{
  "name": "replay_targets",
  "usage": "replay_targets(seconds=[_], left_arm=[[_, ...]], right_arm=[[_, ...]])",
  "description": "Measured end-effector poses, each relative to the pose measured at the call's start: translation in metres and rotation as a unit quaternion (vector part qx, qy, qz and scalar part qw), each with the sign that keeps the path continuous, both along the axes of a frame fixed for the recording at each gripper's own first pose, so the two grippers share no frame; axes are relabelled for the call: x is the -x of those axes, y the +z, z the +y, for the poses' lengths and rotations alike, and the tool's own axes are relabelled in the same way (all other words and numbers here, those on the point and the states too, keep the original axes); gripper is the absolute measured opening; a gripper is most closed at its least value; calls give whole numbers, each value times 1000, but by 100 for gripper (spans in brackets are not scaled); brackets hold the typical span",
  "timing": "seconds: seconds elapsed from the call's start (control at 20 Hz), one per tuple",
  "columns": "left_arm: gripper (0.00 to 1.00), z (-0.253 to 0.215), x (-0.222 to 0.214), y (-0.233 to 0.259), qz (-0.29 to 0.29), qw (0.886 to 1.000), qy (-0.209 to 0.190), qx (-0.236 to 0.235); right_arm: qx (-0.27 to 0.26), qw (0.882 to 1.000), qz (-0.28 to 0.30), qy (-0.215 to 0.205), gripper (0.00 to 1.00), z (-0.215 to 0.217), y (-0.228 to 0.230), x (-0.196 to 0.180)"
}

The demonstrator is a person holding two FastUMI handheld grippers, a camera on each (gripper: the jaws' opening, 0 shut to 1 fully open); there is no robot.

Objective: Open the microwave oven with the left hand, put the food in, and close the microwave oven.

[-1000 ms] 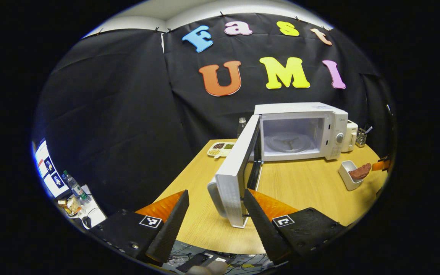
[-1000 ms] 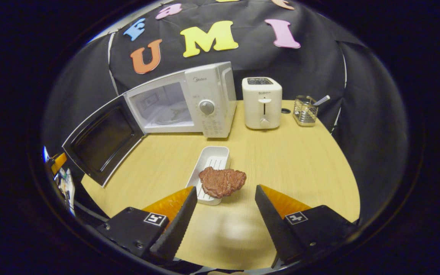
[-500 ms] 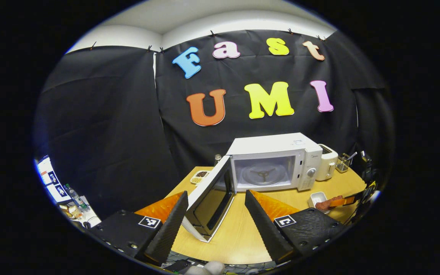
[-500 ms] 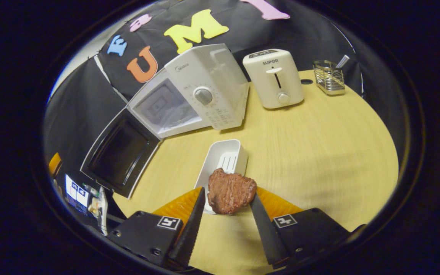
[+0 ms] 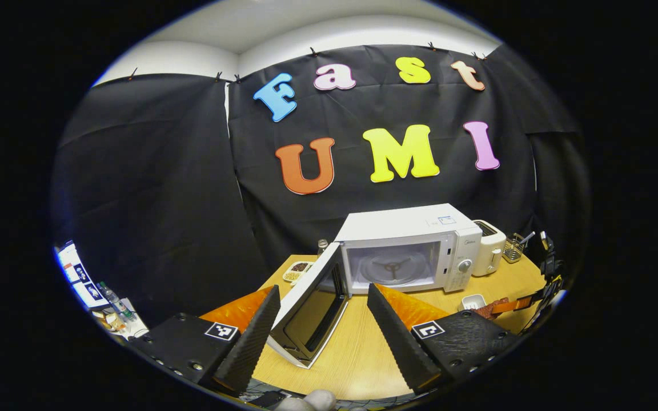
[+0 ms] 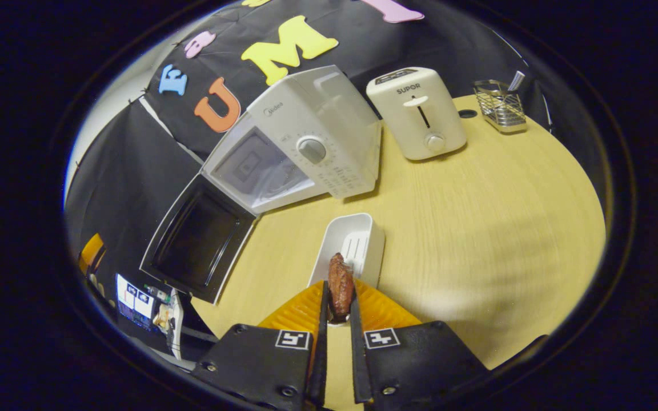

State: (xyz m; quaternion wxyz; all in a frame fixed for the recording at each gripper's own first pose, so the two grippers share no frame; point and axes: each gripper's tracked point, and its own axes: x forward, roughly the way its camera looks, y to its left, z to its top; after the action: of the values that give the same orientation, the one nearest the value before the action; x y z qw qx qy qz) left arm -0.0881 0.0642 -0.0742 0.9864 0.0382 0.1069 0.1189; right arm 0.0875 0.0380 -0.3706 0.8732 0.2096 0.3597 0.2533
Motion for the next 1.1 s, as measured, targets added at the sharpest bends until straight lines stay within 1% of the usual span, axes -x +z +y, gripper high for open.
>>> replay_targets(seconds=[0.1,0.25,0.5,0.6,0.75,0.95,1.1], left_arm=[[95,5,-8,-3,1,1000,-19,7],[95,14,-15,-2,-6,999,-48,-7],[95,19,-24,-9,-7,996,-89,-3],[95,23,-24,-11,-6,995,-98,-2],[95,31,-27,-13,-4,995,-102,5],[95,42,-33,-13,-3,995,-100,14],[95,46,-36,-20,4,994,-108,10]], right_arm=[[18,1000,-18,1,18,6,13,1],[54,997,-53,2,18,16,41,2],[50,993,-104,-4,17,60,92,-8],[28,993,-117,-9,18,86,108,-16],[-9,992,-125,-31,18,125,115,-40],[-68,987,-121,-85,17,172,110,-82],[-107,979,-124,-120,18,201,106,-107]])
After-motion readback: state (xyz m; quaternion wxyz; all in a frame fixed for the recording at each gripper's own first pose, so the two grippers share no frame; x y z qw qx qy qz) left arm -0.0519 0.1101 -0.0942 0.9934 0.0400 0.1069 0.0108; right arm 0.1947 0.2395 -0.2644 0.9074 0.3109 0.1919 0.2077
